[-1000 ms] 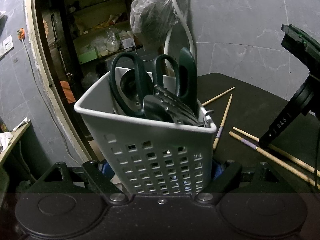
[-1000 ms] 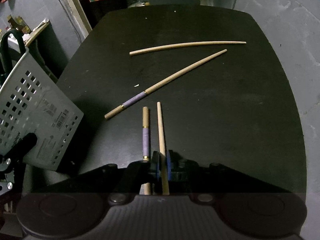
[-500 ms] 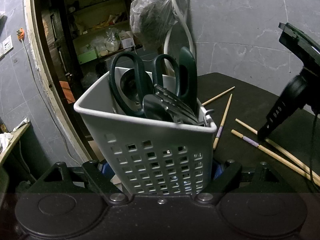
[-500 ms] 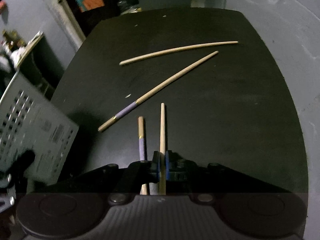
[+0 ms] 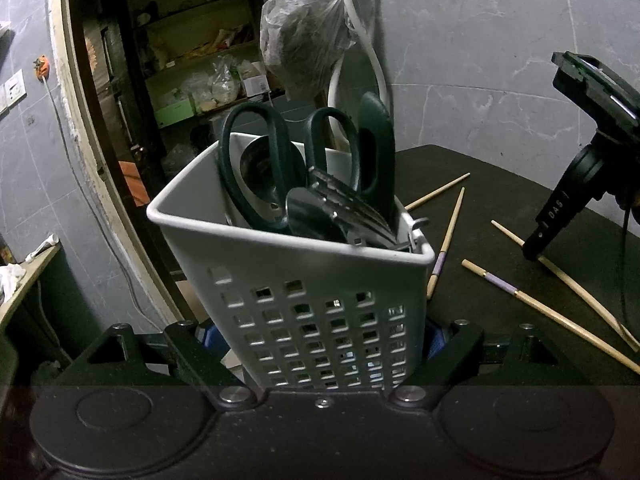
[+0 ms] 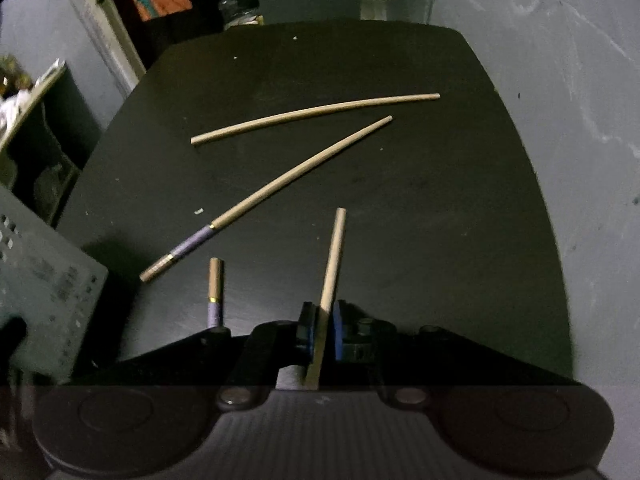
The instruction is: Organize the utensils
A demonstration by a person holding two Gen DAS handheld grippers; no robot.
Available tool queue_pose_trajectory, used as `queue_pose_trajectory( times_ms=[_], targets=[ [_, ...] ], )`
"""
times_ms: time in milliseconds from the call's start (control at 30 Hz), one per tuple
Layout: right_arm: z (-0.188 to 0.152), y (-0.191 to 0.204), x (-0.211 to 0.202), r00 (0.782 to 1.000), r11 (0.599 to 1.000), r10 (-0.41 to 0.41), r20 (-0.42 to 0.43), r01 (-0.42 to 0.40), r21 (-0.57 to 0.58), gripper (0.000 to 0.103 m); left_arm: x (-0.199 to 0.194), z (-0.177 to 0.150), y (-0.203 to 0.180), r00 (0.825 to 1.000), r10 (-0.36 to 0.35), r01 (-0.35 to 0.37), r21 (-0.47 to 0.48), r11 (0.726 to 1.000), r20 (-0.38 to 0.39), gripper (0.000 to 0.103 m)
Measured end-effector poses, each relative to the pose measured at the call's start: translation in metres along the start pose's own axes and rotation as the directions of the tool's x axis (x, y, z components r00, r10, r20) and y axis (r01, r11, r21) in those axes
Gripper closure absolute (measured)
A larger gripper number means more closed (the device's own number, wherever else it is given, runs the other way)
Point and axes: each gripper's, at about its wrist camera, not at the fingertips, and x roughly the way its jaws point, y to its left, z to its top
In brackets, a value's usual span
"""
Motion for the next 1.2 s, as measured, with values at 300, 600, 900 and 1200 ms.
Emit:
queue_pose_trajectory(
  times_ms=[300, 600, 900, 1200],
  targets=[
    [0.012, -0.003, 0.002, 1.0, 0.999, -0.016, 0.0, 0.016, -0.047, 0.097, 0.0, 0.0, 0.0, 1.0, 0.007, -0.007, -0.009, 1.0, -0.004, 0.014],
    [0.077, 0.004, -0.006, 0.993, 0.973, -0.047, 0.11, 0.07, -0.222, 0.097, 0.001, 0.0, -0.002, 1.0, 0.02, -0.02, -0.024, 1.0, -0.016, 0.014],
    [0.143, 0.069, 0.038, 0.994, 0.717, -0.045, 0.1, 0.102, -0.69, 0.097, 0.006, 0.001, -0.006, 0.998, 0.046, -0.048, -0.048, 0.998, -0.038, 0.014],
    [0.137, 0.104, 0.076, 1.0, 0.438, -0.022, 0.018, 0.025, -0.899, 0.097, 0.011, 0.004, -0.009, 0.996, 0.072, -0.076, -0.065, 0.995, -0.056, 0.014]
  ],
)
